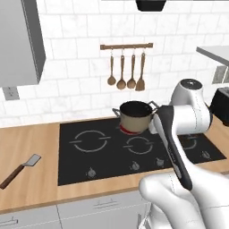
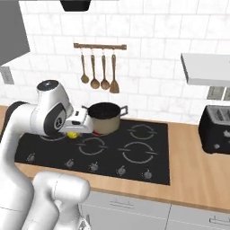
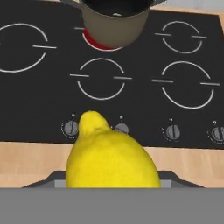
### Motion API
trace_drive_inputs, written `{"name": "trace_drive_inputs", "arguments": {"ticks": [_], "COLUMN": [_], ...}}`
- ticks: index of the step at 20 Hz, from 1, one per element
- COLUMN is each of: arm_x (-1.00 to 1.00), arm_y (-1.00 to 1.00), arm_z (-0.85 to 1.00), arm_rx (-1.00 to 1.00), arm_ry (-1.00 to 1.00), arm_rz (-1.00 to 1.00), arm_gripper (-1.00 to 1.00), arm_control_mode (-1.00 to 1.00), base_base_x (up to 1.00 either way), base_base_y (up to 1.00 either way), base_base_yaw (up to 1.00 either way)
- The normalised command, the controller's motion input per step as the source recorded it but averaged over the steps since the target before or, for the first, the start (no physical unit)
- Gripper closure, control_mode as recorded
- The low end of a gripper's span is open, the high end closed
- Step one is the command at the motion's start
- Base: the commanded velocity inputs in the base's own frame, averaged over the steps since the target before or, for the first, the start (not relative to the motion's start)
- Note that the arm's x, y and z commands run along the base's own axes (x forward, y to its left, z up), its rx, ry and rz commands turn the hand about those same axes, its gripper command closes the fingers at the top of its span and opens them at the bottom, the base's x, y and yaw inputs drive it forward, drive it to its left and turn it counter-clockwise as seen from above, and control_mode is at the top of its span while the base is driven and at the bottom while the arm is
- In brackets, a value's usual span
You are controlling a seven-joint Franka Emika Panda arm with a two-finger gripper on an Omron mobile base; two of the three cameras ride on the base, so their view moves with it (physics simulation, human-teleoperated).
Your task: Put the lemon and garlic in the pot. Retrieve the spatula and lightly stir the vegetables in the pot.
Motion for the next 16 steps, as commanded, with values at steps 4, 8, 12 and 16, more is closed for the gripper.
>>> {"name": "trace_drive_inputs", "arguments": {"ticks": [4, 8, 12, 16], "arm_x": [0.00, 0.00, 1.00, 1.00], "arm_y": [0.00, 0.00, -0.02, 0.00], "arm_z": [0.00, 0.00, 0.55, 0.49], "arm_rx": [0.00, 0.00, 0.00, 0.00], "arm_ry": [0.00, 0.00, 0.00, 0.00], "arm_rz": [0.00, 0.00, -0.04, -0.01], "arm_gripper": [1.00, 1.00, 1.00, 1.00], "arm_control_mode": [1.00, 1.00, -1.00, -1.00], "base_base_x": [0.49, 1.00, 0.00, 0.00], "base_base_y": [0.48, 0.11, 0.00, 0.00], "base_base_yaw": [-0.05, -0.07, 0.00, 0.00]}}
